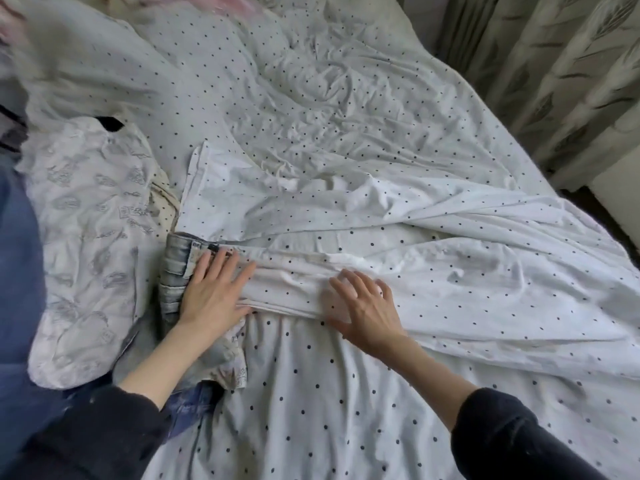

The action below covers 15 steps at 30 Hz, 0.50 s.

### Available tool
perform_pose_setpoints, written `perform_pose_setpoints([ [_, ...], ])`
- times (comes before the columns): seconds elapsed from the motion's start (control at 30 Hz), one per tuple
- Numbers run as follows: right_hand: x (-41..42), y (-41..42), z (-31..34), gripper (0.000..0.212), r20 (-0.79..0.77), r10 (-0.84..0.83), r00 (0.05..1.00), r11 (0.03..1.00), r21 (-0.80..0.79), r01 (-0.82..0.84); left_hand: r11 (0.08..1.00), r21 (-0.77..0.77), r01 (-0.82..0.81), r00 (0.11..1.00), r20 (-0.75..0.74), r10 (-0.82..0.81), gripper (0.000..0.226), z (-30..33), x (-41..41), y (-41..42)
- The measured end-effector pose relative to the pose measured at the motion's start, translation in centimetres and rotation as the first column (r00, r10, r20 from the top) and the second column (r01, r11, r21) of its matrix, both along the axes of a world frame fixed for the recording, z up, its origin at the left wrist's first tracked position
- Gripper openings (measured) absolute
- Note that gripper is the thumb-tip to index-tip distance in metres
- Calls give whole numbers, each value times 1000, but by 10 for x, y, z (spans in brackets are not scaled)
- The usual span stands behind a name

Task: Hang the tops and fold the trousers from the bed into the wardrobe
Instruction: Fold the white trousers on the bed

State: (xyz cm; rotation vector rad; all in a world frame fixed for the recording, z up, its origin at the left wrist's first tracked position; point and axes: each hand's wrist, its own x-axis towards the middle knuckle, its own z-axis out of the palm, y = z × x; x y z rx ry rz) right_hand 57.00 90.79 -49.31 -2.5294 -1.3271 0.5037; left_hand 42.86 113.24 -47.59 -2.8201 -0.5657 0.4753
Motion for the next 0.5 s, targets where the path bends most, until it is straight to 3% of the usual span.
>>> perform_pose_setpoints([
  [0.13, 7, 48, 5, 59, -5, -32, 999, 999, 12, 32, 991, 5, -131, 981, -143, 131, 92, 9, -9, 40],
  [0.27, 11, 86, 3, 60, 6, 37, 999, 998, -45, -37, 985, 25, -169, 983, -71, 170, 95, 12, -17, 47],
  [0.37, 5, 103, 2, 61, 10, 56, 998, 990, -128, -55, 945, 112, -308, 950, -23, 312, 96, 19, -29, 55],
  [0.5, 0, 116, 8, 51, 41, 34, 999, 985, -171, -27, 909, 15, -416, 906, 92, 413, 80, 50, -43, 86],
])
